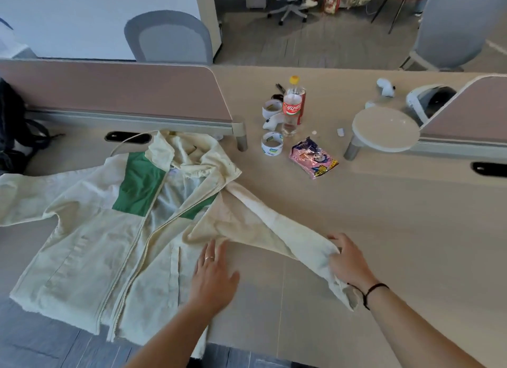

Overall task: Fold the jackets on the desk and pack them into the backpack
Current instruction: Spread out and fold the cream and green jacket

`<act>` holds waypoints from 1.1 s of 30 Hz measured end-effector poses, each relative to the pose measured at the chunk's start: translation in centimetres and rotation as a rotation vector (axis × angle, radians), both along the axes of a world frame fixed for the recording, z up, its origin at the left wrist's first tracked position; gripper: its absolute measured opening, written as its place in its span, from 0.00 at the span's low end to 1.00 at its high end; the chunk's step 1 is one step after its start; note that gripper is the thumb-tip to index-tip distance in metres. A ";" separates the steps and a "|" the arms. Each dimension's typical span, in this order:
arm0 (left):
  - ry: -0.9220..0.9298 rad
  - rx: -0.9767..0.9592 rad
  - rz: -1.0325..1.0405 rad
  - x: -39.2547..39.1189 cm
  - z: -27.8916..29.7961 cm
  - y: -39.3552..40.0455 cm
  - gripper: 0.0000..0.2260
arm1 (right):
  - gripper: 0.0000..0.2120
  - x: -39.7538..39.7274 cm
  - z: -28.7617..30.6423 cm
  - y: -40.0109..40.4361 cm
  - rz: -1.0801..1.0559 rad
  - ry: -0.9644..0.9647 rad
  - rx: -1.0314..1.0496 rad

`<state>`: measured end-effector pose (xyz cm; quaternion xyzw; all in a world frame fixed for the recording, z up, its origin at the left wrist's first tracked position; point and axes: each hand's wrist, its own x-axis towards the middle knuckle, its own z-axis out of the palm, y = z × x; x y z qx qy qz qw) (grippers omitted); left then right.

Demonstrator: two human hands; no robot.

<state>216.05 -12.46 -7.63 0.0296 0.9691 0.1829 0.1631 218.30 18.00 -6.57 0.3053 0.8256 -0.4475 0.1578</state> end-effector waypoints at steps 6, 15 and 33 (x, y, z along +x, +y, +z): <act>0.023 0.037 0.075 0.3 1.1 4.7 0.33 | 0.26 -5.4 6.1 11.2 0.188 0.007 -0.153; -0.088 -0.150 0.068 4.2 -0.7 5.3 0.35 | 0.28 0.3 -3.8 12.1 0.542 0.049 0.640; -0.241 -0.196 0.078 4.4 -1.8 8.1 0.33 | 0.26 3.2 -8.1 9.6 0.737 -0.158 0.353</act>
